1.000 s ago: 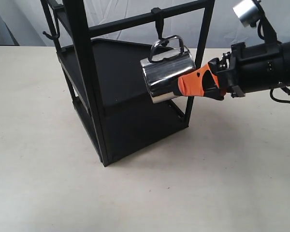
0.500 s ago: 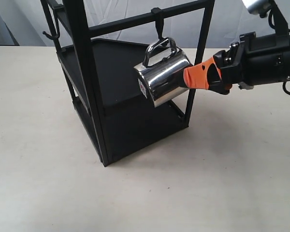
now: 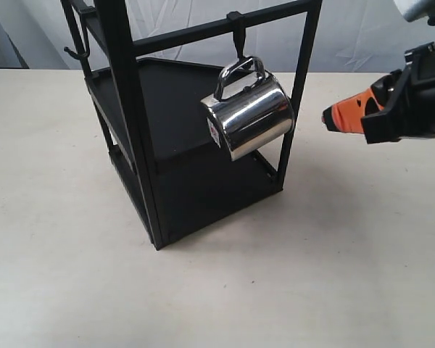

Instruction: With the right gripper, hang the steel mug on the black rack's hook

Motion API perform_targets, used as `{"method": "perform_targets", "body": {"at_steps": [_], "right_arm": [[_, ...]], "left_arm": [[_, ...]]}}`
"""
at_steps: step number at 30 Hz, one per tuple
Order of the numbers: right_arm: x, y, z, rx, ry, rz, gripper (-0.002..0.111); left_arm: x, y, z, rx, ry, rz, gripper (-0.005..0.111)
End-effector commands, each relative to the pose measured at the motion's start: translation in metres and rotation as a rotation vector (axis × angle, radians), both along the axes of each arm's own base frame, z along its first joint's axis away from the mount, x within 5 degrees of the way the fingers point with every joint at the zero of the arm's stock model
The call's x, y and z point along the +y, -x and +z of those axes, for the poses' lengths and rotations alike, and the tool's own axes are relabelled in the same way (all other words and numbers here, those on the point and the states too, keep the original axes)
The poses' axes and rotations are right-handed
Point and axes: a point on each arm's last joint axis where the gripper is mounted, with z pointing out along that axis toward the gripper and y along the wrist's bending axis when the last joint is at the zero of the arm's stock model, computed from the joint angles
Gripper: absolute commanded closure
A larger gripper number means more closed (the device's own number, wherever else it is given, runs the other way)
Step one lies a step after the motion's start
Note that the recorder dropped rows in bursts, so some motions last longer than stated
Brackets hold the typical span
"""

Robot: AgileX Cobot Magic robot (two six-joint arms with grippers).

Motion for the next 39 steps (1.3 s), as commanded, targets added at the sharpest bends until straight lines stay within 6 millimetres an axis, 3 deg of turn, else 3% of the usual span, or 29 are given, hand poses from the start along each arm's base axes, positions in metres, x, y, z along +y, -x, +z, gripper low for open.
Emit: {"method": "perform_targets", "body": {"at_steps": [1, 8, 17, 23, 27, 31, 39], "right_arm": [[-0.007, 0.02, 0.015, 0.002, 0.021, -0.065, 0.108], [-0.014, 0.059, 0.039, -0.019, -0.014, -0.143, 0.108], [-0.016, 0.076, 0.051, -0.099, -0.034, -0.143, 0.108], [-0.03, 0.111, 0.064, -0.382, -0.027, -0.263, 0.108], [-0.046, 0.14, 0.041, -0.593, -0.061, -0.417, 0.108], [-0.058, 0.158, -0.007, -0.701, -0.113, -0.574, 0.108], [-0.067, 0.157, -0.094, -0.661, -0.129, -0.692, 0.108]], "left_arm": [[0.0, 0.0, 0.001, -0.009, 0.004, -0.005, 0.105], [0.0, 0.0, 0.001, -0.009, 0.004, -0.005, 0.105], [0.0, 0.0, 0.001, -0.009, 0.004, -0.005, 0.105], [0.0, 0.0, 0.001, -0.009, 0.004, -0.005, 0.105], [0.0, 0.0, 0.001, -0.009, 0.004, -0.005, 0.105], [0.0, 0.0, 0.001, -0.009, 0.004, -0.005, 0.105], [0.0, 0.0, 0.001, -0.009, 0.004, -0.005, 0.105]]}}
